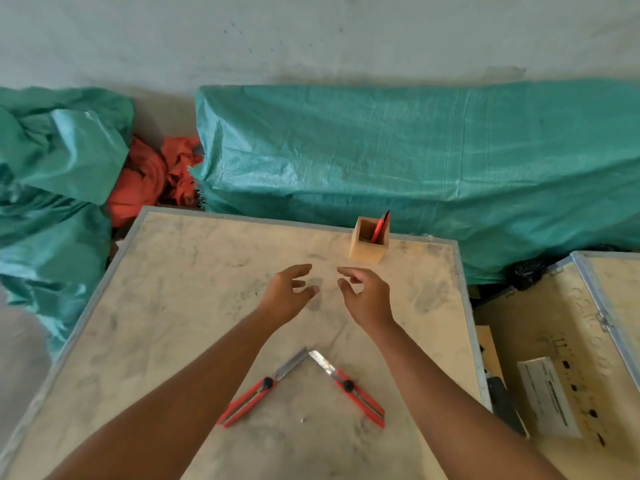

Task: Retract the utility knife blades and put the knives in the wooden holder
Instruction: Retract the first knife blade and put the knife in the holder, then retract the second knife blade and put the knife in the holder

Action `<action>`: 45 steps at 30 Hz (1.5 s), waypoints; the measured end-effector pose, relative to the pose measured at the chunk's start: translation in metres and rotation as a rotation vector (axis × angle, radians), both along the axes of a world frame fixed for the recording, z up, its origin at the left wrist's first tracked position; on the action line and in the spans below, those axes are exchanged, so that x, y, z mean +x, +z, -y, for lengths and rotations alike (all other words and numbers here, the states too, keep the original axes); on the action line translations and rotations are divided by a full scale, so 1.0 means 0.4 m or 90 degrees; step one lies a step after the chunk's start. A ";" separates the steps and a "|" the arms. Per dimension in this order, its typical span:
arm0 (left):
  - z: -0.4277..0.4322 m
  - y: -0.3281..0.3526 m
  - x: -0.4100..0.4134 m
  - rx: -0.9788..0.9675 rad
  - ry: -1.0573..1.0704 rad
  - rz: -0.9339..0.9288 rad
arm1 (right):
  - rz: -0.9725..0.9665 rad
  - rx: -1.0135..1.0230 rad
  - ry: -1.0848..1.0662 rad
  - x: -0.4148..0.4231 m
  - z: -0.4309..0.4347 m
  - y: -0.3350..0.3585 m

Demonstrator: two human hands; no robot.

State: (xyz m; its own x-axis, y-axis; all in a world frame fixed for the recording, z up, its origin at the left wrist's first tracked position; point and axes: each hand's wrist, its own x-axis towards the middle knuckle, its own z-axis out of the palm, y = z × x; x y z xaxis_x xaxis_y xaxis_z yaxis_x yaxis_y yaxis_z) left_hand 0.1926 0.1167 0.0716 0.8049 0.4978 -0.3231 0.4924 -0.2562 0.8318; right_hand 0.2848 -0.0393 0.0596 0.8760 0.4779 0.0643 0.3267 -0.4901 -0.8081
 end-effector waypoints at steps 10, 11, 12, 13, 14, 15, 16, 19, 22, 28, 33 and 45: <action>-0.041 -0.093 -0.424 0.018 0.030 -0.116 | -0.317 -0.158 0.134 -0.390 -0.023 -0.107; -0.036 -0.110 -0.452 0.022 0.017 -0.133 | -0.335 -0.171 0.136 -0.419 -0.024 -0.120; -0.030 -0.125 -0.477 0.026 0.003 -0.152 | -0.344 -0.182 0.131 -0.446 -0.024 -0.132; -0.022 -0.138 -0.500 0.028 -0.008 -0.169 | -0.346 -0.200 0.124 -0.470 -0.024 -0.142; -0.017 -0.152 -0.519 0.023 -0.016 -0.185 | -0.345 -0.214 0.117 -0.490 -0.027 -0.150; -0.018 -0.168 -0.540 0.011 -0.025 -0.199 | -0.346 -0.226 0.098 -0.517 -0.037 -0.161; -0.016 -0.179 -0.556 0.009 -0.032 -0.211 | -0.348 -0.225 0.079 -0.536 -0.045 -0.169; 0.000 -0.197 -0.575 0.067 -0.062 -0.188 | -0.344 -0.215 0.032 -0.560 -0.052 -0.183; -0.013 -0.219 -0.589 0.095 -0.122 -0.165 | -0.354 -0.223 -0.014 -0.577 -0.073 -0.199; -0.023 -0.233 -0.605 0.124 -0.191 -0.135 | -0.394 -0.176 -0.083 -0.593 -0.089 -0.237; -0.015 -0.234 -0.622 0.130 -0.215 -0.114 | -0.385 -0.111 -0.176 -0.613 -0.092 -0.235; 0.010 -0.111 -0.610 -0.036 -0.187 -0.022 | -0.358 0.018 -0.128 -0.520 -0.024 -0.062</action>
State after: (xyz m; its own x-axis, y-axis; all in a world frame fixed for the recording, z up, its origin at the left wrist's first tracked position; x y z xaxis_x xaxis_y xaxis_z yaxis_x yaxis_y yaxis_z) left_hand -0.0515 0.1129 0.0274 0.8996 0.2265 -0.3733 0.4326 -0.3459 0.8326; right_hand 0.0767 -0.0297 0.0349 0.8525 0.3048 -0.4246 -0.2512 -0.4735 -0.8442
